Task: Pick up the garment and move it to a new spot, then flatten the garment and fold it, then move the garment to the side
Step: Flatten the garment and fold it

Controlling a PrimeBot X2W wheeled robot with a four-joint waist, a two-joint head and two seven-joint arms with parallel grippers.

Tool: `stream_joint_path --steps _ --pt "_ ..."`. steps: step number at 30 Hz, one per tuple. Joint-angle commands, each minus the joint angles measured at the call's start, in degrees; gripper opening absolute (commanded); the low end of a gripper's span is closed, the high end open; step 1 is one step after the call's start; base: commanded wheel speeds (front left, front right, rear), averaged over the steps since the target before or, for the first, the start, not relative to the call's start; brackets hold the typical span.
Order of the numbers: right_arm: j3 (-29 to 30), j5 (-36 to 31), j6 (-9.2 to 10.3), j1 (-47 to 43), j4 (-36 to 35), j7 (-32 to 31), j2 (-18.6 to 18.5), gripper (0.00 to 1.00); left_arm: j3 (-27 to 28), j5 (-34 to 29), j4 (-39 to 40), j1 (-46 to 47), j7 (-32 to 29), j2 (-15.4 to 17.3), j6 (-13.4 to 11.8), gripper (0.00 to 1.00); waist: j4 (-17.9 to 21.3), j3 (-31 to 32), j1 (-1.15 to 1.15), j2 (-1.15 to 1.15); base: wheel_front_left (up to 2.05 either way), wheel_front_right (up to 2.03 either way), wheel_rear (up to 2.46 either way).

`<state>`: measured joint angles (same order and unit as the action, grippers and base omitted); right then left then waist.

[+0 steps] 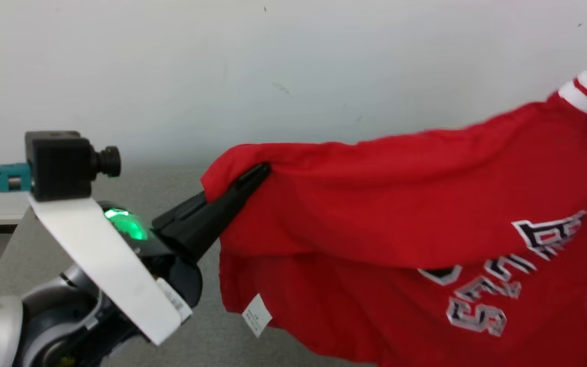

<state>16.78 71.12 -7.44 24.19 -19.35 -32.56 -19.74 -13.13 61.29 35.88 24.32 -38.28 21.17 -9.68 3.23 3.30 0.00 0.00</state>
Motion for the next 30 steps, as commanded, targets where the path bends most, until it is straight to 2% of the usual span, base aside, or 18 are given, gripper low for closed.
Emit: stream_joint_path --steps 1,5,8,11,14,20,23,27,30 --pt "0.3 -0.3 -0.05 1.7 -0.1 -0.6 0.3 0.0 0.4 0.3 -0.4 0.6 0.0 0.1 -0.2 0.0 0.1 0.1 0.0 0.0 0.0 0.0 0.0" --pt "0.6 -4.0 -0.05 5.2 0.8 -5.6 4.7 0.0 0.7 -0.6 -4.0 2.5 -0.5 0.6 -0.3 0.0 0.0 -0.9 0.0 0.0 0.0 0.0 0.0" --pt "1.0 -7.7 -0.05 9.3 3.2 -9.2 7.6 0.0 -0.6 -2.4 -8.7 5.8 -1.2 1.7 1.0 0.0 -0.6 -3.7 0.0 0.0 0.0 0.0 0.0" --pt "2.2 -13.4 -0.05 17.3 7.1 -11.4 11.3 0.0 -1.8 -5.4 -15.0 12.3 -0.9 1.9 2.2 0.0 -1.0 -10.9 0.0 0.0 0.0 0.0 0.0" --pt "2.3 -20.8 -0.05 27.5 12.9 -11.0 14.0 0.0 -3.6 -9.7 -24.1 20.6 1.2 1.0 4.8 0.0 -1.3 -17.9 0.0 0.0 0.0 0.0 0.0" --pt "2.1 -34.7 -0.05 47.9 26.3 -3.1 16.1 0.0 -5.9 -17.9 -42.1 39.9 11.4 -3.4 10.3 0.0 -2.1 -28.9 0.0 0.0 0.0 0.0 0.0" --pt "2.3 -39.6 -0.05 58.1 32.2 2.4 16.5 0.0 -5.8 -22.0 -50.2 50.4 18.8 -5.4 11.9 0.0 -1.9 -33.9 0.0 0.0 0.0 0.0 0.0" --pt "1.4 -41.8 -0.04 67.7 38.5 9.0 16.8 0.0 -5.6 -27.4 -60.3 61.6 29.8 -7.1 13.0 0.0 -1.3 -40.0 0.0 0.0 0.0 0.0 0.0" --pt "-0.5 -38.1 -0.04 70.7 41.9 12.8 16.8 0.0 -5.6 -29.3 -66.4 66.2 37.9 -8.3 14.1 0.0 -0.9 -43.6 0.0 0.0 0.0 0.0 0.0"
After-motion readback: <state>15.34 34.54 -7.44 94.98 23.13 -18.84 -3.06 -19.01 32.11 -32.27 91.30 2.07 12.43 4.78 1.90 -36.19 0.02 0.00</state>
